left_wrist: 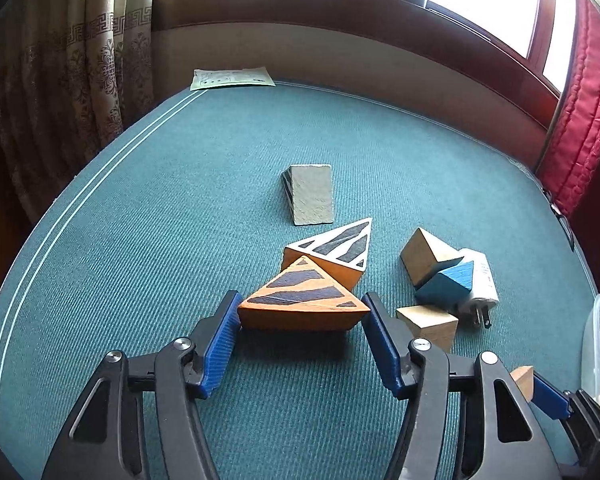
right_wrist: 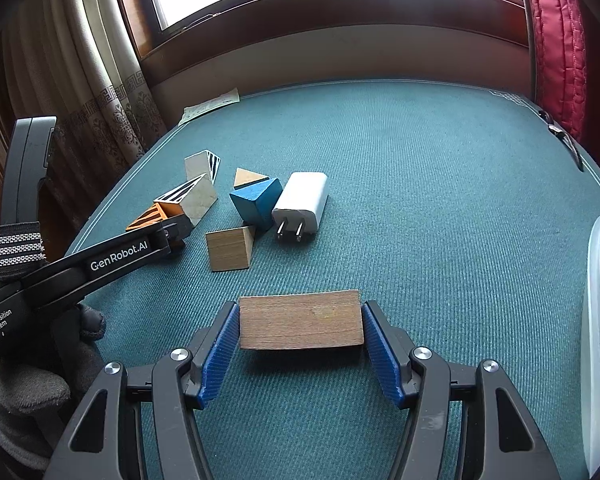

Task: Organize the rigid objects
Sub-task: 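Grasp the large orange striped triangle with the left gripper while the right gripper holds the brown block, then carry the brown block into the clear bowl with the right gripper and release it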

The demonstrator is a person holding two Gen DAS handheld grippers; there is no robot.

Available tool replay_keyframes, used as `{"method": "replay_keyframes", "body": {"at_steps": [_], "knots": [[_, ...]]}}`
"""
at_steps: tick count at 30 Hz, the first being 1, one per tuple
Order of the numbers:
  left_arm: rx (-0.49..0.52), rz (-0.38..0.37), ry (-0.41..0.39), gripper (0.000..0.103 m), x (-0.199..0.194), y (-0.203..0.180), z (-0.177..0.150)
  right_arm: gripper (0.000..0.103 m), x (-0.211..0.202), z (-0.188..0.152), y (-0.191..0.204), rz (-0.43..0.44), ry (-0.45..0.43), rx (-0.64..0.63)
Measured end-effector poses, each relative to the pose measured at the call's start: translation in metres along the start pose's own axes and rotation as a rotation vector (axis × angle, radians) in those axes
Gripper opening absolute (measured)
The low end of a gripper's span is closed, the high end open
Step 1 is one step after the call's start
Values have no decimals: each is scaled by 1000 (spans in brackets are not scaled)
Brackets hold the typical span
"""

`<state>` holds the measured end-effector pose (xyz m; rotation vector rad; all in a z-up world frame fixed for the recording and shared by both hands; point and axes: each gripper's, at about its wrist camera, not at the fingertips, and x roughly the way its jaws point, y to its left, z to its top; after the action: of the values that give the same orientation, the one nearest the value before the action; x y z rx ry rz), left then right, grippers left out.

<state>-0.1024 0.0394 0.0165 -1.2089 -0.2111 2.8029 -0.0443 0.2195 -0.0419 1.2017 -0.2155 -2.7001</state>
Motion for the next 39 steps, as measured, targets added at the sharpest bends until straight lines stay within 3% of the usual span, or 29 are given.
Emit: {"method": "replay_keyframes", "body": {"at_steps": [22,39], "knots": [[-26,-37,-88,61,-20,3,-5,64,-1,-5,5,-74,1,-23],[40,-71,-117,61,-33,-18,-15,64,-57,-7,-31,-130,-82,96]]}}
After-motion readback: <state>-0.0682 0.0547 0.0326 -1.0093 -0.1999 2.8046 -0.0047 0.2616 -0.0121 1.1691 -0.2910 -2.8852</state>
